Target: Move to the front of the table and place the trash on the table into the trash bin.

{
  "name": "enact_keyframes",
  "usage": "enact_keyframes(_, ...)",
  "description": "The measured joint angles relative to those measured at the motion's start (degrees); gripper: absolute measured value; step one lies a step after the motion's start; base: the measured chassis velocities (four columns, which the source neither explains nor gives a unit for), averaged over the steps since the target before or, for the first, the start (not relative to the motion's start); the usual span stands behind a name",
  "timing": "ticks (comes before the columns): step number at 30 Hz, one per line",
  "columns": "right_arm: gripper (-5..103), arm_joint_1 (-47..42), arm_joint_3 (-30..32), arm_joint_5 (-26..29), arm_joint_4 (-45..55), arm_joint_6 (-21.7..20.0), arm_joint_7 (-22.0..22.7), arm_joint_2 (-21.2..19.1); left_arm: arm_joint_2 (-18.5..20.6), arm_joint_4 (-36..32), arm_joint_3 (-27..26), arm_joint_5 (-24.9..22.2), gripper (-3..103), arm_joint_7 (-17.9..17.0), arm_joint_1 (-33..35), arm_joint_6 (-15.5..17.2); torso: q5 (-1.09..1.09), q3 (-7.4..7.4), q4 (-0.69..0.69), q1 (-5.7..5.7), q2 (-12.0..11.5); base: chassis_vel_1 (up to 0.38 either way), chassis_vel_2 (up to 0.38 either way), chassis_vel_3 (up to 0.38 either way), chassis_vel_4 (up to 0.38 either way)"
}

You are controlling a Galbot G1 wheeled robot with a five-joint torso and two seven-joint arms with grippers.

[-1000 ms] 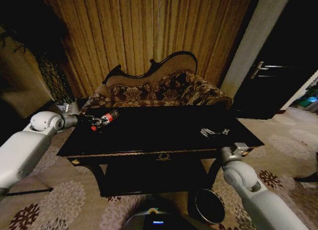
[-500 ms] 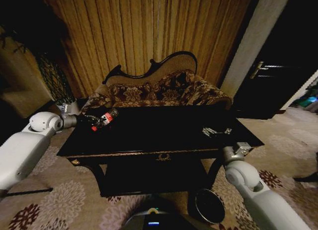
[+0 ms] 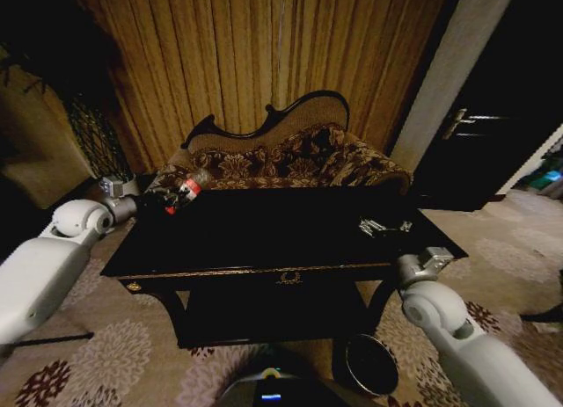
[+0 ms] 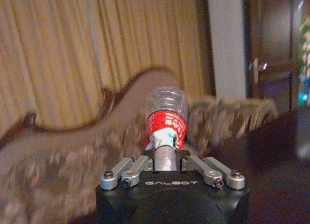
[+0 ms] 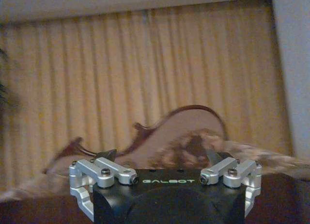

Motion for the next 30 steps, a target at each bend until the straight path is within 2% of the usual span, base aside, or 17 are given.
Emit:
enact_keyframes(3, 100, 0.70, 0.55, 6.23, 3.91, -0.13, 0.18, -2.92, -0.52, -5.22, -0.35, -1.99, 22, -2.46, 0.16, -3.10, 0.01, 0.00, 0.00, 0.00, 0.00, 0.000, 0.000, 0.000, 0.000)
enact_keyframes(5, 100, 0.70, 0.55, 6.23, 3.91, -0.13, 0.18, -2.92, -0.52, -5.22, -0.35, -1.99, 22, -2.46, 0.16, -3.10, 0.01, 0.00, 0.00, 0.00, 0.00, 0.000, 0.000, 0.000, 0.000)
enact_keyframes(7, 100, 1.17, 1.13, 11.65, 7.69, -0.29, 0.19, -6.68, -0.87, -12.07, -0.57, -3.29, 22, -4.14, -0.92, -4.00, 0.02, 0.00, -0.02, 0.00, 0.00, 0.000, 0.000, 0.000, 0.000)
enact_keyframes(8, 100, 2.26, 1.26, 16.64, 9.81, -0.43, 0.13, -8.59, -0.64, -15.80, -0.50, -3.49, 22, -5.53, -1.18, -4.05, 0.03, 0.00, -0.02, 0.00, 0.00, 0.000, 0.000, 0.000, 0.000)
enact_keyframes(9, 100, 2.26, 1.26, 16.64, 9.81, -0.43, 0.13, -8.59, -0.64, -15.80, -0.50, -3.49, 22, -5.53, -1.18, -4.05, 0.03, 0.00, -0.02, 0.00, 0.00, 0.000, 0.000, 0.000, 0.000)
enact_keyframes(11, 100, 3.81, 0.90, 20.13, 10.83, -1.00, -0.02, -9.78, -0.55, -18.64, 0.12, -2.94, 22, -7.28, -0.93, -4.18, 0.01, -0.01, 0.01, 0.00, 0.00, 0.000, 0.000, 0.000, 0.000)
enact_keyframes(15, 100, 6.56, -2.24, 22.84, 10.83, -1.43, -1.24, -11.11, -0.45, -21.17, 2.75, 1.45, 22, -9.49, 0.08, -6.11, 0.01, 0.00, 0.00, 0.00, 0.00, 0.000, 0.000, 0.000, 0.000)
enact_keyframes(18, 100, 7.98, -4.23, 23.28, 10.33, -1.47, -1.68, -11.51, -0.45, -21.78, 4.08, 2.98, 22, -10.41, -0.02, -6.82, 0.02, 0.00, 0.00, 0.00, 0.00, 0.000, 0.000, 0.000, 0.000)
enact_keyframes(21, 100, 11.68, -8.51, 25.59, 8.59, -2.02, -3.77, -12.02, -1.09, -22.84, 8.13, 5.13, 22, -12.34, -1.92, -8.59, 0.01, 0.00, -0.01, 0.00, 0.00, 0.000, 0.000, 0.000, 0.000)
enact_keyframes(27, 100, 15.81, -11.54, 27.09, 4.62, -2.91, -7.10, -12.10, -3.28, -22.74, 11.63, 5.77, 22, -13.30, -5.48, -9.09, 0.01, 0.00, -0.02, 0.00, 0.00, 0.000, 0.000, 0.000, 0.000)
enact_keyframes(30, 100, 22.24, -14.53, 28.13, -0.98, -3.07, -8.68, -12.03, -4.77, -21.63, 14.58, 6.04, 22, -13.44, -9.13, -9.20, 0.02, 0.00, -0.02, 0.00, 0.00, 0.000, 0.000, 0.000, 0.000)
